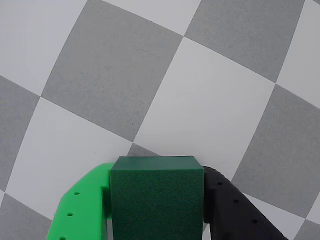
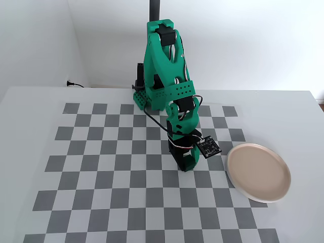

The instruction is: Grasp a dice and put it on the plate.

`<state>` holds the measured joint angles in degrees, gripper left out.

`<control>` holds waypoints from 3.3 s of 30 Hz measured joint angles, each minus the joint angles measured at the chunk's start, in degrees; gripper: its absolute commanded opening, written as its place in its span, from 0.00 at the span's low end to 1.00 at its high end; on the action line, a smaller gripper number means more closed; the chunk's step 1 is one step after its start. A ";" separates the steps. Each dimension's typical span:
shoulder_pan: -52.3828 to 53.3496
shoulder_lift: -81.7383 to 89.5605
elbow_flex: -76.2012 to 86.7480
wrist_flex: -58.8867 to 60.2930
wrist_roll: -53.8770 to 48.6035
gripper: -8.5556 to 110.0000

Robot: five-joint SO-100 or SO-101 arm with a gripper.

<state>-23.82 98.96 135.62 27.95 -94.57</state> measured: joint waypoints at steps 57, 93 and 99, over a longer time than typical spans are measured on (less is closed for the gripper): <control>-28.21 -33.22 -60.73 18.72 6.59 0.12; -25.93 -19.34 -60.73 33.93 8.96 0.04; -25.84 -10.28 -60.73 40.87 10.28 0.04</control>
<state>-49.66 88.68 74.88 68.82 -84.29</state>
